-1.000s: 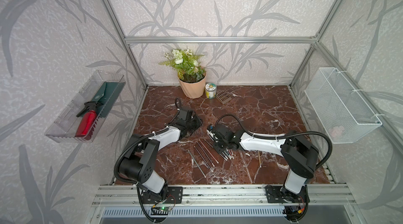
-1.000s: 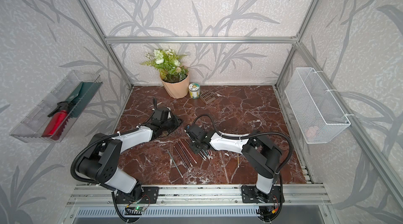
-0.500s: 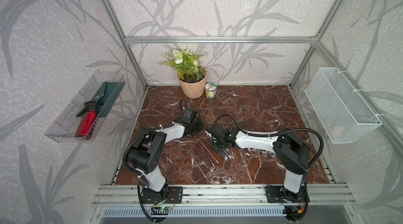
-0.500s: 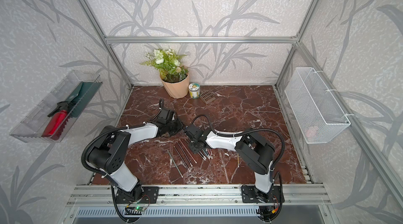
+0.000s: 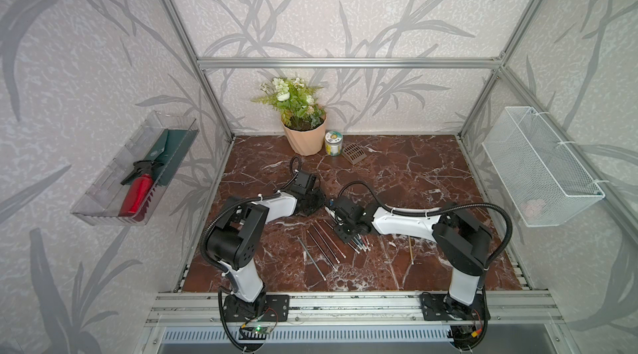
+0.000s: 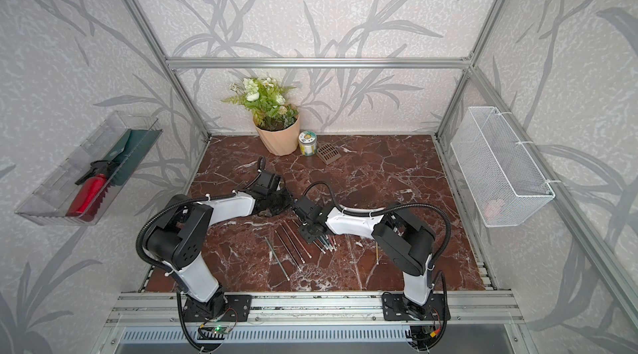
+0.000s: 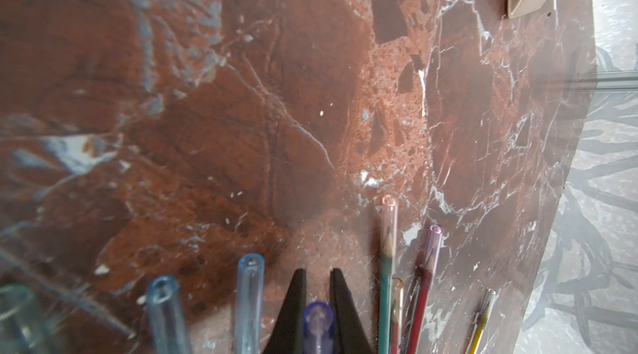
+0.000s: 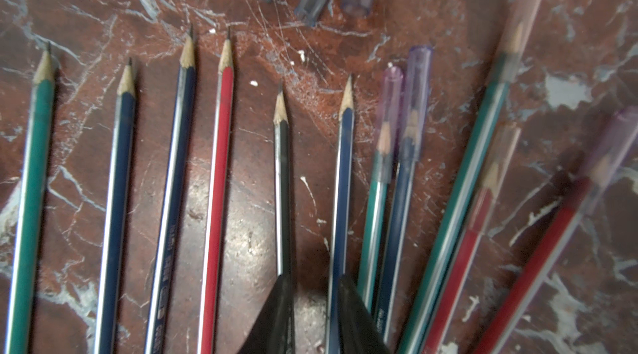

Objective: Remove the protective cover of the pencils
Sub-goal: Place the protective sleeve at the center of the board.

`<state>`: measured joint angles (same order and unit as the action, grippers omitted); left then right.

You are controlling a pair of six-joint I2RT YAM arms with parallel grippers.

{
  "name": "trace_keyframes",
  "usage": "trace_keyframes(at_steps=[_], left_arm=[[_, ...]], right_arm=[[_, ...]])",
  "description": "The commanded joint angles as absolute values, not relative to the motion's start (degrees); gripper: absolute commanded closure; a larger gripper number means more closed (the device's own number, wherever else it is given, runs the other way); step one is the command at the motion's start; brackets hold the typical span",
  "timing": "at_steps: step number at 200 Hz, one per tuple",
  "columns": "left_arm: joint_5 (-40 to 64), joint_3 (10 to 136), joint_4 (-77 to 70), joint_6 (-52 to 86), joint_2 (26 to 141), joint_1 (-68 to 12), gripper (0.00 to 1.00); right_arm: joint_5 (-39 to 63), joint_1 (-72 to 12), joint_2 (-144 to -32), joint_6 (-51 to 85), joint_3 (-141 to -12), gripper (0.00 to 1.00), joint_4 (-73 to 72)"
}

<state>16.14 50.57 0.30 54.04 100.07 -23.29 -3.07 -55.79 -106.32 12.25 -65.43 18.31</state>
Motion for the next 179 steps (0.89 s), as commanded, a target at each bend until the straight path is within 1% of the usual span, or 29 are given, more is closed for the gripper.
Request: trace_keyframes(at_steps=[1, 24, 41, 65, 89, 109, 179], left_arm=[[14.57, 51.90, 2.46, 53.70, 100.79, -23.73, 0.97], [14.52, 51.81, 2.53, 53.70, 101.03, -23.73, 0.94], [14.76, 51.83, 2.55, 53.70, 101.24, -23.73, 0.93], [14.75, 51.66, 2.56, 53.70, 101.28, -23.76, 0.90], [14.76, 51.66, 2.63, 53.66, 101.28, -23.80, 0.88], [14.68, 51.68, 2.69, 53.66, 101.25, -23.75, 0.84], [14.50, 51.58, 2.99, 53.53, 100.97, -23.81, 0.82]], right_arm=[[-4.34, -55.99, -102.21, 12.92, -64.50, 0.73, 18.06], [-5.07, -55.88, -101.51, 13.18, -63.74, 0.73, 17.81], [-5.49, -55.73, -102.07, 13.40, -63.66, 0.75, 18.01], [-6.12, -55.38, -103.36, 14.03, -64.02, 0.81, 18.59], [-6.39, -55.03, -104.48, 14.45, -64.66, 0.85, 19.14], [-6.76, -55.02, -105.15, 14.50, -64.96, 0.85, 19.42], [-8.47, -54.25, -107.03, 15.47, -65.79, 0.84, 20.82]])
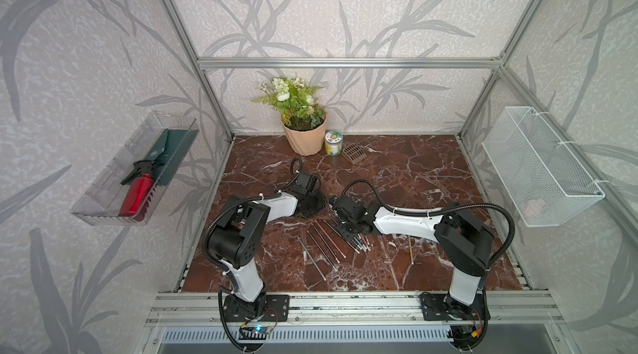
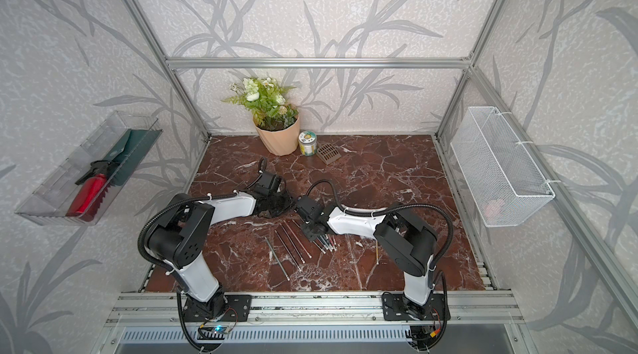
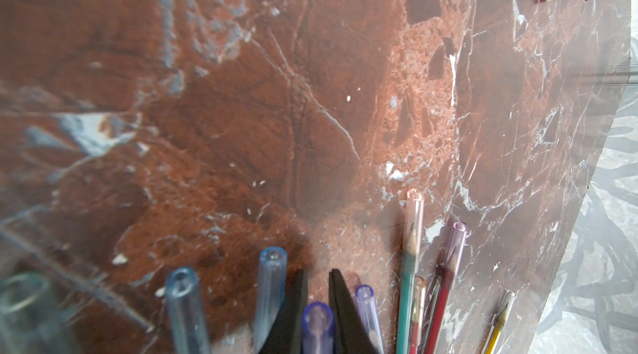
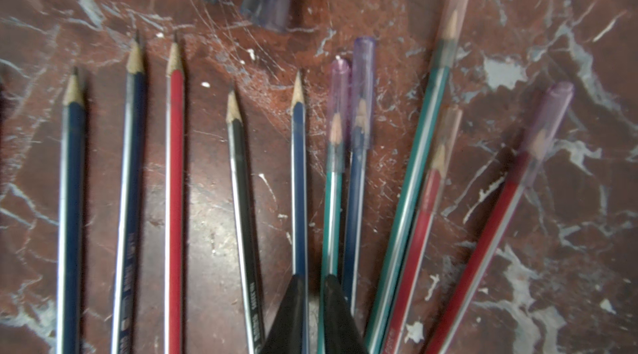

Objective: Remove the protective cover of the pencils
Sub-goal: Place the protective sleeve at the center of the board, then pick up the pencil from the center of the board.

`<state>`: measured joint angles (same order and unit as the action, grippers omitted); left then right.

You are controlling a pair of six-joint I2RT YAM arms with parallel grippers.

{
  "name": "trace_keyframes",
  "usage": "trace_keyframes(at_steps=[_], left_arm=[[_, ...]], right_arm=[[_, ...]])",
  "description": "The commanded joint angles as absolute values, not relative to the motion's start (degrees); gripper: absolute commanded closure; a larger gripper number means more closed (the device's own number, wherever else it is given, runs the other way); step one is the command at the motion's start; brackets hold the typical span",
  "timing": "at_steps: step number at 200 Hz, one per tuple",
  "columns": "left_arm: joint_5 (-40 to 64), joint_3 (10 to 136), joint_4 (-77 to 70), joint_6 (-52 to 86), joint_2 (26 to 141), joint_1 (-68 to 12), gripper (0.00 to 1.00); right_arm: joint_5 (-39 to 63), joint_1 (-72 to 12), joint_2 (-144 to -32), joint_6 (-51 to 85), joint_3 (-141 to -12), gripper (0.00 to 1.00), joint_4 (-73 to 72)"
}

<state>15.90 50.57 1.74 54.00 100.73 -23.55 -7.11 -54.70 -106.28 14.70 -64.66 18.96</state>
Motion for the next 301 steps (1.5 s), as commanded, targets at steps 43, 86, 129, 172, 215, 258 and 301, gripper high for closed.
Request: trace_keyframes(at_steps=[43, 86, 129, 172, 215, 258, 301], left_arm=[[14.36, 51.59, 3.00, 53.53, 101.01, -23.82, 0.80], [14.50, 51.58, 3.09, 53.55, 100.98, -23.82, 0.80], [14.51, 50.50, 2.99, 53.53, 99.07, -23.82, 0.77], [14.51, 48.68, 2.29, 53.80, 96.09, -23.82, 0.76], [14.51, 46.44, 1.08, 53.97, 92.45, -23.90, 0.75], [16.49, 42.89, -3.28, 54.64, 88.10, -23.91, 0.75], [18.47, 38.99, -9.58, 55.91, 84.49, -23.95, 0.73]], right_arm=[[-8.72, -54.10, -107.47, 15.57, -65.91, 0.83, 21.09], [-8.61, -54.14, -107.78, 15.56, -65.98, 0.80, 21.00], [-8.62, -54.12, -109.77, 15.56, -66.86, 0.79, 21.53], [-8.61, -54.13, -109.31, 15.58, -66.91, 0.89, 21.60], [-8.14, -54.14, -106.85, 15.29, -66.71, 0.95, 21.14], [-7.42, -54.23, -103.01, 15.12, -65.15, 0.98, 19.57], [-4.74, -54.32, -98.10, 15.12, -61.42, 1.00, 15.36]])
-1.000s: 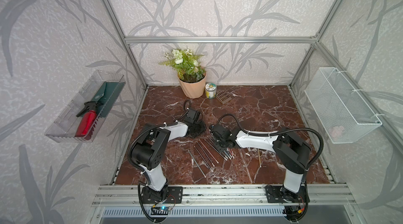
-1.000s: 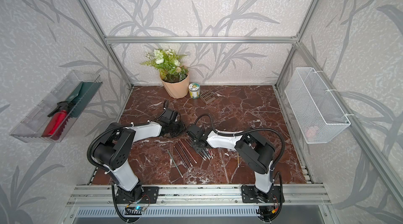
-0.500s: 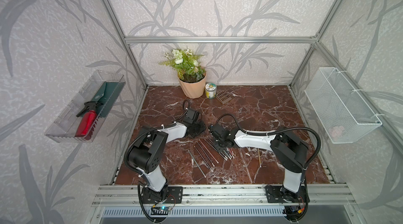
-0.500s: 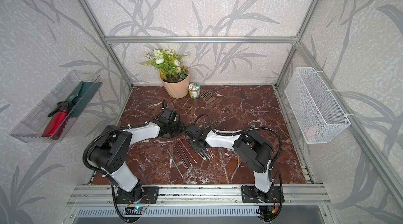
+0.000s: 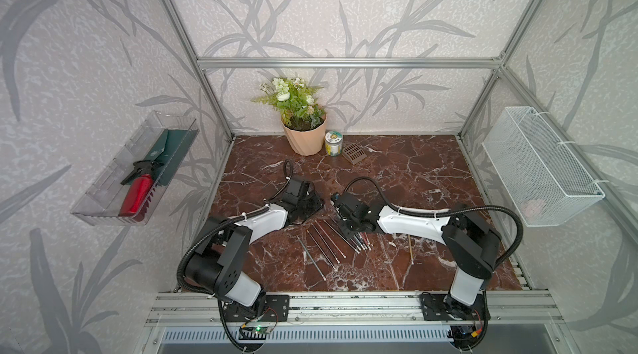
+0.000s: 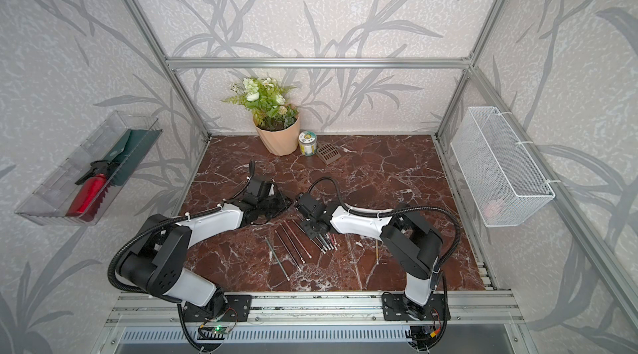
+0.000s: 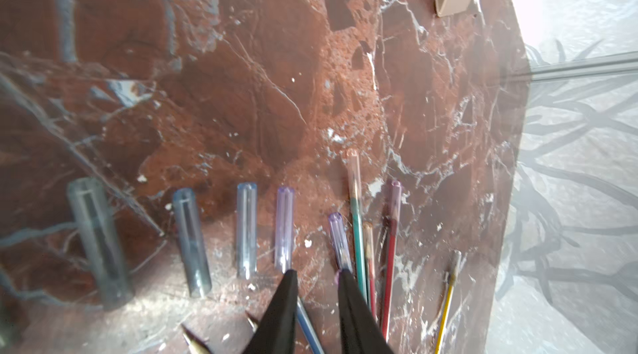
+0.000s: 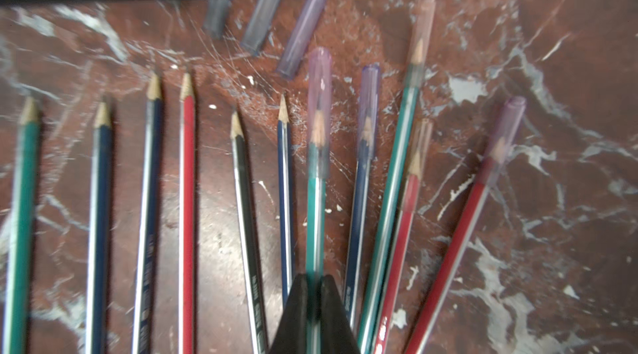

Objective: Remove the protective cover of the pencils
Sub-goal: Pick up the pencil from the center of the board, then remove the protective sleeve from the pencil.

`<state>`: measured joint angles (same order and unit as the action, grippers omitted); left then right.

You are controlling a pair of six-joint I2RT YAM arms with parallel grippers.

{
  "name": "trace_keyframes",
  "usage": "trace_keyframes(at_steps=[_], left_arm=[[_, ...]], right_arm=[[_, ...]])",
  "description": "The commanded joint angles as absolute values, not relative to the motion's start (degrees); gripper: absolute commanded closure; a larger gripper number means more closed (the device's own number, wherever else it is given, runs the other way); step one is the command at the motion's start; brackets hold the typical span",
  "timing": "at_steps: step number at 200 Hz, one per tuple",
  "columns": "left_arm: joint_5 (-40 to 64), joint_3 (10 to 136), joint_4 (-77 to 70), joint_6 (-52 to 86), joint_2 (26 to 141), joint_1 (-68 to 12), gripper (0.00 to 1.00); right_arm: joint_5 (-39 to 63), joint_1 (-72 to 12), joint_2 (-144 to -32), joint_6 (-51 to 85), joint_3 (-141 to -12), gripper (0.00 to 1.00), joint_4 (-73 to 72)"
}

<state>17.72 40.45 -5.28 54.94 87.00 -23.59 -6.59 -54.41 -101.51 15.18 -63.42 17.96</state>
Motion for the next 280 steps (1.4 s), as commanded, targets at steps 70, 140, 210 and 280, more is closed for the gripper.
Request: trace_keyframes(at_steps=[70, 140, 210, 280], left_arm=[[19.86, 35.95, -15.53, 57.44, 82.27, -24.60, 0.69], [20.08, 35.95, -16.94, 58.03, 83.07, -25.22, 0.69], [20.88, 36.30, -17.93, 58.80, 84.44, -25.75, 0.70], [20.67, 36.57, -17.42, 58.71, 84.28, -25.83, 0.87]], right_arm=[[-1.77, -54.89, -95.45, 15.91, -60.79, 1.00, 12.91], [-1.15, -55.10, -97.13, 16.17, -62.92, 1.00, 12.97], [-0.98, -55.11, -97.47, 17.14, -64.92, 1.00, 12.46], [-0.88, -55.10, -100.63, 17.75, -67.09, 1.00, 13.08]])
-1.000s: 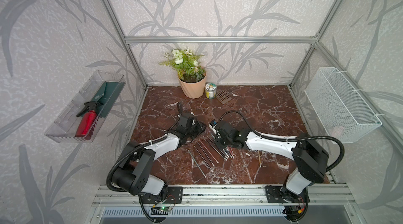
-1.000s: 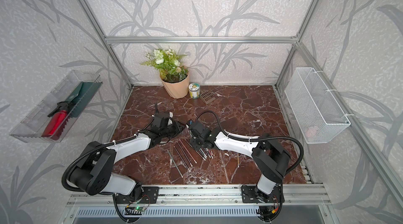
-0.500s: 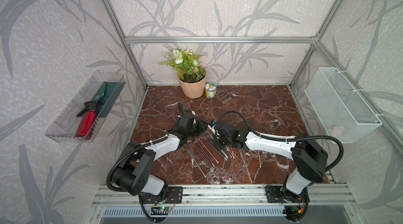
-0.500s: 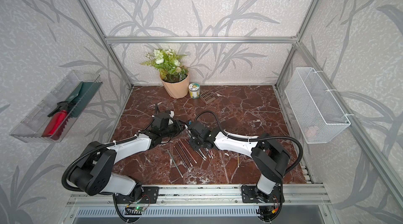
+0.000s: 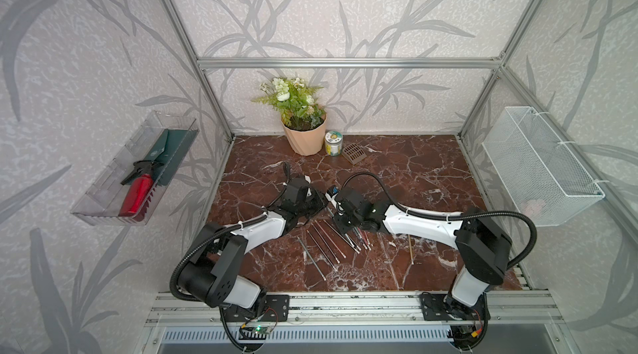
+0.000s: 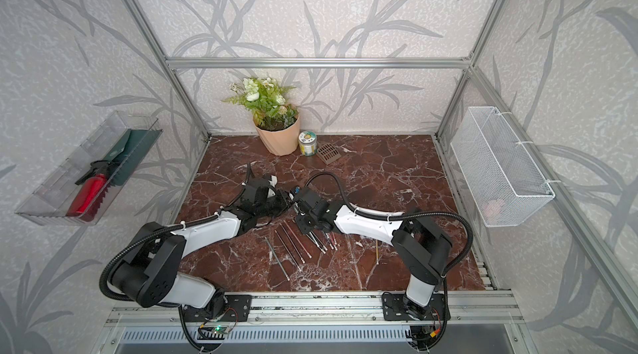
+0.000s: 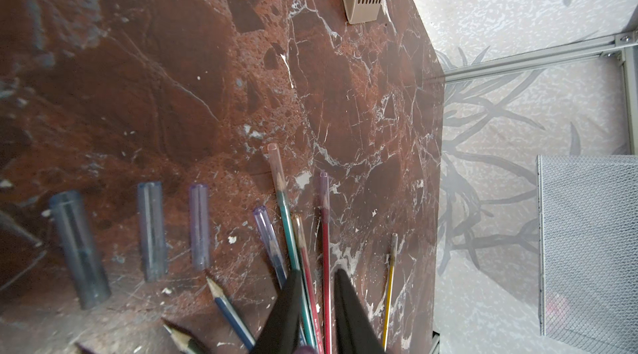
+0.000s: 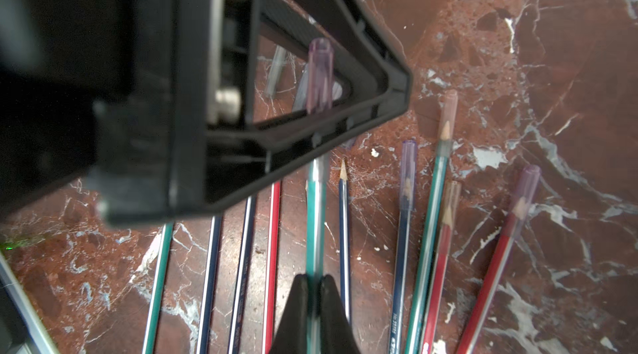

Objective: Remove the protective cover of the pencils
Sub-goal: Remove the protective sleeve from the pencil.

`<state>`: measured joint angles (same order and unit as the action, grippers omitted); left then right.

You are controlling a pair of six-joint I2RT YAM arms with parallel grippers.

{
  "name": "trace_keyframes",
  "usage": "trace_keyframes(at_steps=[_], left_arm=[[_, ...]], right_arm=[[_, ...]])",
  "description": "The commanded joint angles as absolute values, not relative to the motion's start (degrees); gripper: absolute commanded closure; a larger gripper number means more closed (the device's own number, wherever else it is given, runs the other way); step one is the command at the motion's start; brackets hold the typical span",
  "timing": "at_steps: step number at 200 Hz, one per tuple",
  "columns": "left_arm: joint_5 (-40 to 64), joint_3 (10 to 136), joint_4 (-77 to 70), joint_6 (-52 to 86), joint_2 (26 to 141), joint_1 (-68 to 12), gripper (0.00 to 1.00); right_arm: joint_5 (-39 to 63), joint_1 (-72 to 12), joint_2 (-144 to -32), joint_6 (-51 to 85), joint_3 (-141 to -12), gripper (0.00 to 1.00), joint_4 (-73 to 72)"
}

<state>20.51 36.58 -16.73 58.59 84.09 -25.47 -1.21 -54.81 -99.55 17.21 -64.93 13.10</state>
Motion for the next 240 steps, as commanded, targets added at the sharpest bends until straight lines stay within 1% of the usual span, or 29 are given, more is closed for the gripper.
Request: trace_keyframes(at_steps=[1, 12, 31, 63, 74, 89, 101, 113, 129, 143, 153, 173, 187, 240], left_arm=[[20.62, 36.57, -17.41, 58.71, 84.29, -25.84, 0.88], [20.48, 36.65, -17.21, 58.71, 84.29, -25.79, 0.92], [20.47, 36.74, -17.03, 58.61, 84.24, -25.80, 0.97], [20.43, 36.74, -16.98, 58.56, 84.27, -25.84, 1.00], [20.42, 36.74, -16.96, 58.54, 84.24, -25.79, 1.00], [20.48, 36.74, -16.89, 58.56, 84.29, -25.79, 1.00], [20.48, 36.74, -16.88, 58.54, 84.18, -25.84, 1.00], [20.43, 36.74, -16.80, 58.62, 84.10, -25.83, 1.00], [20.59, 36.74, -16.69, 58.62, 83.95, -25.84, 1.00], [20.65, 36.63, -16.61, 58.62, 83.68, -25.84, 1.00], [20.57, 36.48, -16.65, 58.62, 83.46, -25.80, 1.00], [20.53, 36.30, -16.53, 58.62, 83.15, -25.84, 1.00], [20.40, 36.21, -16.52, 58.62, 82.98, -25.83, 1.00], [20.33, 36.04, -16.30, 58.62, 82.69, -25.75, 1.00]], right_arm=[[-0.92, -55.11, -100.63, 17.75, -67.12, 1.00, 13.09], [-0.97, -55.10, -100.55, 17.78, -67.15, 1.00, 13.22], [-1.14, -55.11, -100.30, 17.81, -67.15, 1.00, 13.36], [-0.88, -55.10, -100.53, 17.68, -67.17, 0.99, 13.27], [-0.80, -55.09, -100.78, 17.71, -67.40, 0.94, 13.24], [-0.71, -55.06, -101.20, 17.69, -67.57, 0.84, 13.15], [-0.62, -55.10, -101.64, 17.67, -67.88, 0.78, 13.23], [-0.62, -55.11, -102.10, 17.63, -68.19, 0.75, 13.21], [-0.62, -55.06, -102.77, 17.53, -68.56, 0.74, 13.32], [-0.61, -55.11, -103.30, 17.49, -68.87, 0.76, 13.32], [-0.48, -55.11, -103.61, 17.49, -68.91, 0.83, 13.35], [-0.09, -55.11, -103.62, 17.32, -68.75, 0.95, 13.12], [0.03, -55.11, -103.31, 17.19, -68.36, 1.00, 12.97], [0.42, -55.10, -100.84, 16.43, -65.80, 1.00, 12.64]])
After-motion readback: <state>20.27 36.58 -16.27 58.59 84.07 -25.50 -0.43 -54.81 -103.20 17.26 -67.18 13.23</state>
